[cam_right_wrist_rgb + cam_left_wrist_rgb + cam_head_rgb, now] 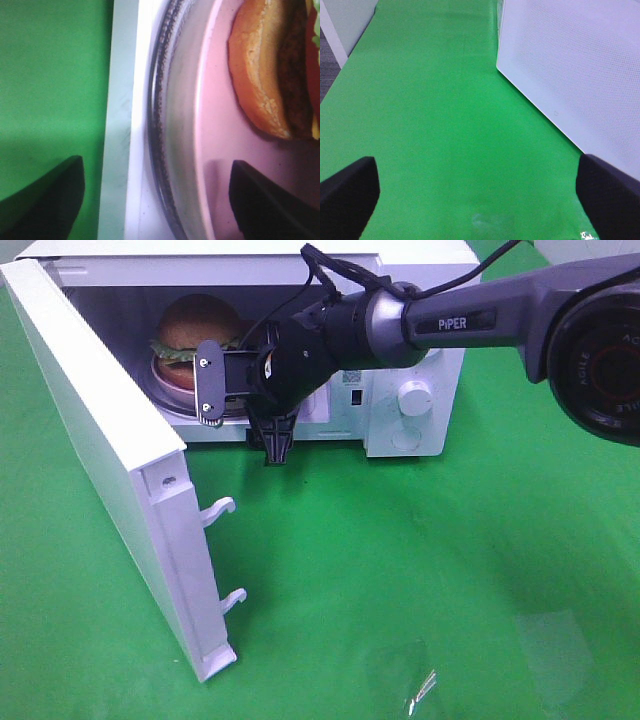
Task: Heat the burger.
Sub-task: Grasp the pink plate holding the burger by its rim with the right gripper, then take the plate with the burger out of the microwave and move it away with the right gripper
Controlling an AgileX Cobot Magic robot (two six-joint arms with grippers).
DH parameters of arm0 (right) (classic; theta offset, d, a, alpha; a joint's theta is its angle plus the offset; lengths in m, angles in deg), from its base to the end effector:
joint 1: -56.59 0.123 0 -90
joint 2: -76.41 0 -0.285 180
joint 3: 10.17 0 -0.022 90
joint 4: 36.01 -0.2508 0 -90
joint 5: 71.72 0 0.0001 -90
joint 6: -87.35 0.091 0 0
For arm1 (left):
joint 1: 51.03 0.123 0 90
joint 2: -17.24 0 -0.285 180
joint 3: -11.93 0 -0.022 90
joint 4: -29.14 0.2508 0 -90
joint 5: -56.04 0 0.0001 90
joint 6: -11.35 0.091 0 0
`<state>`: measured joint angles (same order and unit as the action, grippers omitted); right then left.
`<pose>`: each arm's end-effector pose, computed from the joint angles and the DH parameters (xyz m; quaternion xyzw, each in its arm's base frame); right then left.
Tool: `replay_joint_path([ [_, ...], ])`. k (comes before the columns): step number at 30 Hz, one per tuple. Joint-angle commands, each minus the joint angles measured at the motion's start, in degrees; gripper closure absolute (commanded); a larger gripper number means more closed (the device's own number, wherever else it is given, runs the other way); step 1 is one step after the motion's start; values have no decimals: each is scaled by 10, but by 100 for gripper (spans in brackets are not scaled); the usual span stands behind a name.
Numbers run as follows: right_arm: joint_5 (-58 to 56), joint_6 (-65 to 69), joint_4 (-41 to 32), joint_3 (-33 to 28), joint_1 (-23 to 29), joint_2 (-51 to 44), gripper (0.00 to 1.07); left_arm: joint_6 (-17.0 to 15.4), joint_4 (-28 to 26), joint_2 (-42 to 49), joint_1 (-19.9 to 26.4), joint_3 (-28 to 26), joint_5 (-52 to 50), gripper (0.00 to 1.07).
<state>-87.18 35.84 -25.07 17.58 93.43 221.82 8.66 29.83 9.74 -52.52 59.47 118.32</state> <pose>0.4298 0.3162 0.1260 -0.6896 0.6033 -0.1099 0.3851 -0.0088 0.0012 0.2801 -0.0093 0.8540 -0.0130 0.5200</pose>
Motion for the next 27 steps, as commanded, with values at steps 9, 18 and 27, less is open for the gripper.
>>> replay_joint_path([
  [9, 7, 6, -4, 3, -1, -1, 78, 0, 1, 9, 2, 1, -9, 6],
  [18, -16, -2, -4, 3, 0, -11, 107, 0, 1, 9, 2, 1, -9, 6],
  [27, -65, -23, -4, 3, 2, -32, 107, 0, 1, 9, 2, 1, -9, 6],
])
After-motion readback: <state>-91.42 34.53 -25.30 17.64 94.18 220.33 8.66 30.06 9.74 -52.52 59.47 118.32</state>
